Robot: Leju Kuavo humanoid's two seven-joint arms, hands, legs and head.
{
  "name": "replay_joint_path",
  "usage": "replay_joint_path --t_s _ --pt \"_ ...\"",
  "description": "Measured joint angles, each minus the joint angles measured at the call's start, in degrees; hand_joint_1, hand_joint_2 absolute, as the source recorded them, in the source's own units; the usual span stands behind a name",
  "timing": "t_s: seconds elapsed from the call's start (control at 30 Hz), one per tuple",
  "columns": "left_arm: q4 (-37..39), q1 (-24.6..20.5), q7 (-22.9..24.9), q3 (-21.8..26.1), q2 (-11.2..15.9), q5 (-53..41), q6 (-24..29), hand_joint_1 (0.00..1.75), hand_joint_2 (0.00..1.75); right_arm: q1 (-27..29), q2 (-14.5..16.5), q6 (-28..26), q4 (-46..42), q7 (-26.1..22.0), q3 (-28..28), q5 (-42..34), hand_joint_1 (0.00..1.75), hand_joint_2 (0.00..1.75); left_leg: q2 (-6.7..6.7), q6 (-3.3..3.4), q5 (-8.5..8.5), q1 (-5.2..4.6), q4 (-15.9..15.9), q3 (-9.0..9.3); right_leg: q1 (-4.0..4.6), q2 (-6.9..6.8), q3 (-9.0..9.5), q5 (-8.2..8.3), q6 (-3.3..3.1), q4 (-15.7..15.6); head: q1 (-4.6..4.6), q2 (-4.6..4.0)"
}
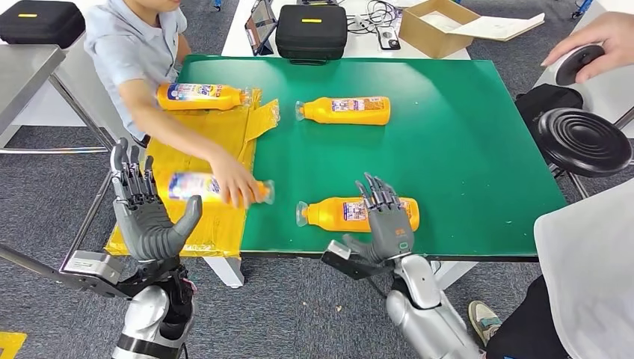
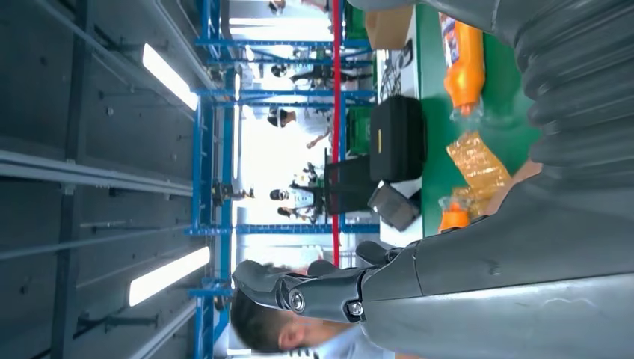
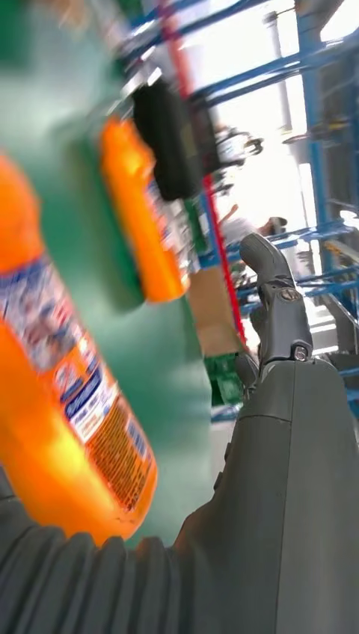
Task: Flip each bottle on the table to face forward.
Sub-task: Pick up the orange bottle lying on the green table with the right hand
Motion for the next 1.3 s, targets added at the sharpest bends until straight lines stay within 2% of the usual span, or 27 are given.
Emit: replay_joint_path --t_s 0.13,0.33,0.57,0.77,0.9,0.93,1.03,1.07,1.1,1.3 --pt "0.0 0.1 0.03 -0.74 0.0 0.02 -0.43 0.0 1.75 -4.4 -0.31 3.11 7.59 0.55 -0.48 0.26 0.0 1.75 -0.01 0.0 0.0 0.0 0.0 0.0 0.01 -0.01 0.0 0.0 0.0 0.0 0.0 0.0" --pt "0.02 0.12 0.12 -1.66 0.0 0.02 -0.54 0.0 1.75 -7.2 -0.21 3.81 14.62 0.67 -0.92 0.84 0.0 1.75 0.0 -0.01 -0.01 0.0 0.0 -0.01 0.01 0.0 -0.01 -0.01 0.0 0.0 0.01 0.0" --pt "0.02 0.61 0.88 -2.24 0.0 -0.07 -0.14 0.0 1.75 -10.55 0.44 12.17 20.05 8.12 -0.86 2.87 0.0 1.75 0.11 -0.01 -0.02 0.0 0.0 0.09 0.0 0.02 0.03 -0.01 0.0 -0.01 -0.01 0.0" --pt "0.02 0.81 1.68 -2.45 0.0 -0.07 -0.06 0.0 1.75 -12.52 0.84 15.58 22.39 11.32 -0.86 2.9 0.0 1.75 0.11 0.0 -0.02 0.0 0.0 0.3 0.0 0.03 0.23 0.0 -0.01 -0.01 -0.01 0.0" --pt "0.03 0.8 2.41 -2.46 0.0 -0.25 0.02 0.0 1.75 -14.25 1.19 20.45 23.97 16.78 -0.85 3.84 0.0 1.75 0.12 -0.01 -0.03 0.0 0.0 0.61 0.0 0.04 0.49 -0.01 -0.01 -0.03 0.0 0.0" --pt "0.07 0.79 2.54 -2.47 0.0 -0.3 0.02 0.0 1.75 -14.72 1.27 21.71 24.35 17.76 -0.85 4.0 0.15 1.75 0.1 -0.01 -0.04 0.0 0.0 0.68 0.0 0.03 0.55 -0.02 -0.02 -0.04 0.01 0.0" --pt "0.26 0.76 2.75 -2.47 0.0 -0.38 0.02 0.0 1.75 -15.53 1.39 23.74 25.22 18.27 -0.84 3.81 1.41 1.75 0.01 -0.01 -0.04 0.0 0.0 0.8 0.0 0.02 0.68 -0.05 -0.02 -0.05 0.01 0.0" --pt "0.37 0.72 2.8 -2.46 0.0 -0.39 0.02 0.0 1.75 -15.63 1.38 24.06 25.45 17.95 -0.84 3.66 1.7 1.75 -0.01 -0.01 -0.04 0.0 0.0 0.82 0.0 0.02 0.71 -0.05 -0.02 -0.05 0.01 0.0" --pt "0.52 0.67 2.88 -2.46 0.0 -0.39 0.01 0.0 1.75 -15.69 1.37 24.34 25.67 17.56 -0.84 3.5 1.75 1.75 -0.01 0.0 -0.04 0.0 0.0 0.83 0.0 0.02 0.73 -0.04 -0.02 -0.05 0.01 0.0" --pt "1.58 0.46 3.56 -2.46 0.0 -0.35 -0.04 0.0 1.75 -16.17 1.25 25.33 26.53 15.63 -0.89 2.62 1.75 1.75 0.0 0.0 -0.02 0.0 0.0 0.9 0.0 0.02 0.81 -0.03 0.0 -0.05 0.0 0.0"
